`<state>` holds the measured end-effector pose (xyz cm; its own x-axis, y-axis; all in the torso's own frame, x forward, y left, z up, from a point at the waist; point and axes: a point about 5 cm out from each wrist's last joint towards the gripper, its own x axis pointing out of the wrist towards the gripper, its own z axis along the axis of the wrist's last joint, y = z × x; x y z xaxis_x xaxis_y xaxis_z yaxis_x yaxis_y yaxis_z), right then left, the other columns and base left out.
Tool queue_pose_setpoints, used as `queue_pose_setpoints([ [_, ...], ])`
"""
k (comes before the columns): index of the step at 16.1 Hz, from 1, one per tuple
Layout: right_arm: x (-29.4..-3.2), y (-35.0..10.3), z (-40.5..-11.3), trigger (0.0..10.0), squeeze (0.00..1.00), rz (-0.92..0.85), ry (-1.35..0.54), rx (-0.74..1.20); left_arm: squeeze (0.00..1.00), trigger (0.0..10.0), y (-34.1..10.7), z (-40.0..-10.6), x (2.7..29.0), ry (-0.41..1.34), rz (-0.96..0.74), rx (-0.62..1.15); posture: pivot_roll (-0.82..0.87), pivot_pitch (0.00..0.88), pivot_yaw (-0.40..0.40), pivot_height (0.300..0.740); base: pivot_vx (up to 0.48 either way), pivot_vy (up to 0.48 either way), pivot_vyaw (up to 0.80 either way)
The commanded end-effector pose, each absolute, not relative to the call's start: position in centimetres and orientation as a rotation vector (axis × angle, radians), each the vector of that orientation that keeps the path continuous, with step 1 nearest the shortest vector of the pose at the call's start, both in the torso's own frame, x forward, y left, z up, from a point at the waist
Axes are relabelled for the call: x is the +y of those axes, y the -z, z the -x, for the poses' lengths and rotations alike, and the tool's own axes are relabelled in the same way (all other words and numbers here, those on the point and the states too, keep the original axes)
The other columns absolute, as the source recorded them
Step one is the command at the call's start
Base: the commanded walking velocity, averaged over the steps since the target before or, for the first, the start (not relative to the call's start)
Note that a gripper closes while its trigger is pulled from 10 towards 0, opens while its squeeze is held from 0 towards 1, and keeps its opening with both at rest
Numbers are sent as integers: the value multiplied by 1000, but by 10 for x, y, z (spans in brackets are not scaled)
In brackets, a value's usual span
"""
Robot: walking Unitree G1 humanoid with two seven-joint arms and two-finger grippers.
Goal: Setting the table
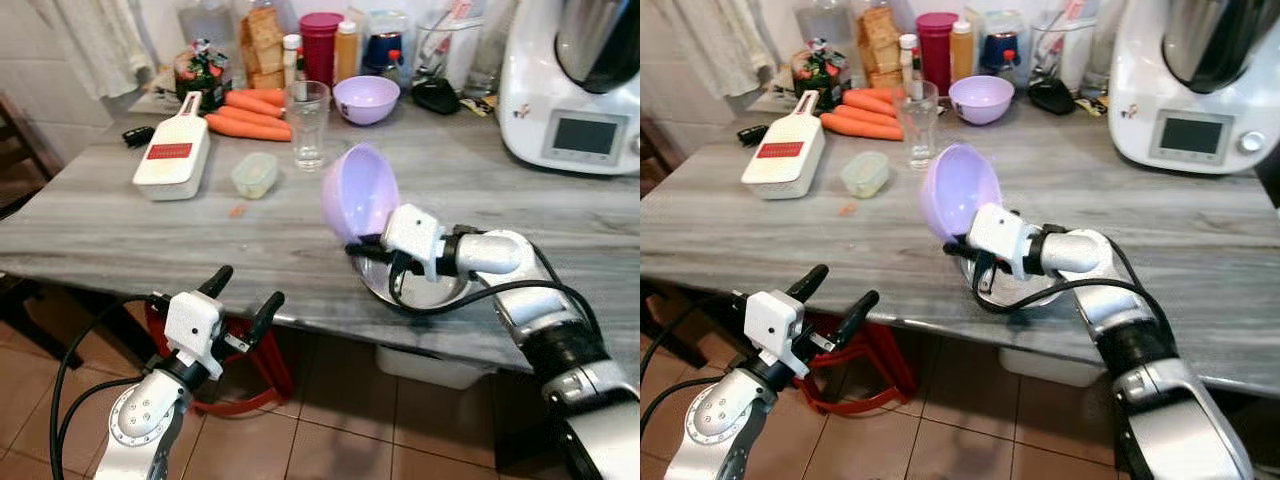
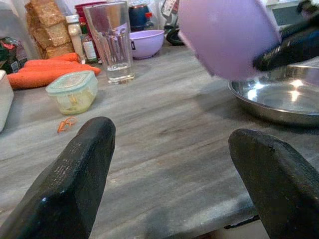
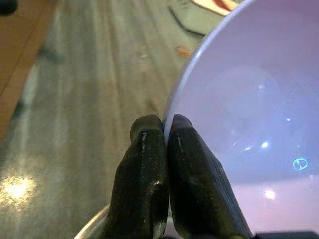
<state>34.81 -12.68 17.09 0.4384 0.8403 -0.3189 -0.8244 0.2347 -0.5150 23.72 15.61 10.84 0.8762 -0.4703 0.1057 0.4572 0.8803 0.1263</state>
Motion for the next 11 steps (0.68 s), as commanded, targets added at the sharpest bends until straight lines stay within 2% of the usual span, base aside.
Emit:
queue_pose_setpoints([
  [1,-123,-173,-349,10000,0,724,-1183,-37,0,10000,-109,-235,155,491,-98,-129,-29,96,52,740,0,0,0],
  [5,-117,-161,-349,10000,0,807,-1245,-64,0,10000,-110,-233,154,501,-92,-120,-23,103,54,740,0,0,0],
  [8,-115,-156,-349,10000,714,844,-1245,-100,0,10000,-111,-232,153,511,-87,-119,-17,107,55,740,0,0,0],
  [9,-115,-155,-350,10000,1000,848,-1238,-106,0,10000,-111,-231,153,513,-86,-117,-14,112,58,740,0,0,0],
  [11,-116,-154,-351,10000,1000,863,-1218,-119,0,10000,-111,-231,152,515,-83,-114,-14,112,58,740,0,0,0],
])
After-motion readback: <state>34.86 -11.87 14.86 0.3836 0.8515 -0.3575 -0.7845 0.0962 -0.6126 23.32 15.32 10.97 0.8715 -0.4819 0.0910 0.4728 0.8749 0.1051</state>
